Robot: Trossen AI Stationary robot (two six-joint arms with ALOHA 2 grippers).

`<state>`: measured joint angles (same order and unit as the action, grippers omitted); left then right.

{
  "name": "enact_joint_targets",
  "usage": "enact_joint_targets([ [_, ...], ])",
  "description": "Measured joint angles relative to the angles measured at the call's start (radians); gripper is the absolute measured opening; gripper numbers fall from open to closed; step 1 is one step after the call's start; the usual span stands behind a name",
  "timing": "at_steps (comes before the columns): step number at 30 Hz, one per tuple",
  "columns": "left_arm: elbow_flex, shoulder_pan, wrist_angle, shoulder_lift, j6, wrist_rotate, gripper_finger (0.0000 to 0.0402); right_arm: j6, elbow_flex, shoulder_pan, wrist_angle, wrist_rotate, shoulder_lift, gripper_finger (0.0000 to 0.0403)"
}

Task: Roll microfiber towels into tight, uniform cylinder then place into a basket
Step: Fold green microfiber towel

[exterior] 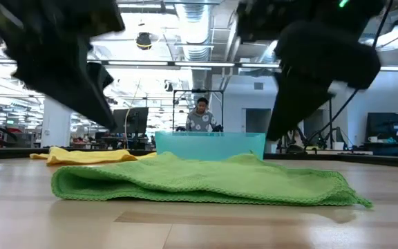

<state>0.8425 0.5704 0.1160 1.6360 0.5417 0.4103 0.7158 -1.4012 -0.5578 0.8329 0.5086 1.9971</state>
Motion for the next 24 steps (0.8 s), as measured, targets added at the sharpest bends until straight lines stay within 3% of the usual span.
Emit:
enact_joint_targets([
  [7,0.116,0.098,0.003,0.000,-0.181,0.100,0.0097,-0.006,0.000,-0.114,0.026,0.119,-0.087,0.0023],
  [12,0.134,0.178,0.016,0.000,-0.335,0.197,0.0097,-0.006,-0.001,-0.193,0.023,0.203,-0.116,0.0023],
  [24,0.134,0.212,0.053,0.001,-0.323,0.203,0.0097,-0.009,0.000,-0.232,-0.082,0.196,-0.094,0.0030],
])
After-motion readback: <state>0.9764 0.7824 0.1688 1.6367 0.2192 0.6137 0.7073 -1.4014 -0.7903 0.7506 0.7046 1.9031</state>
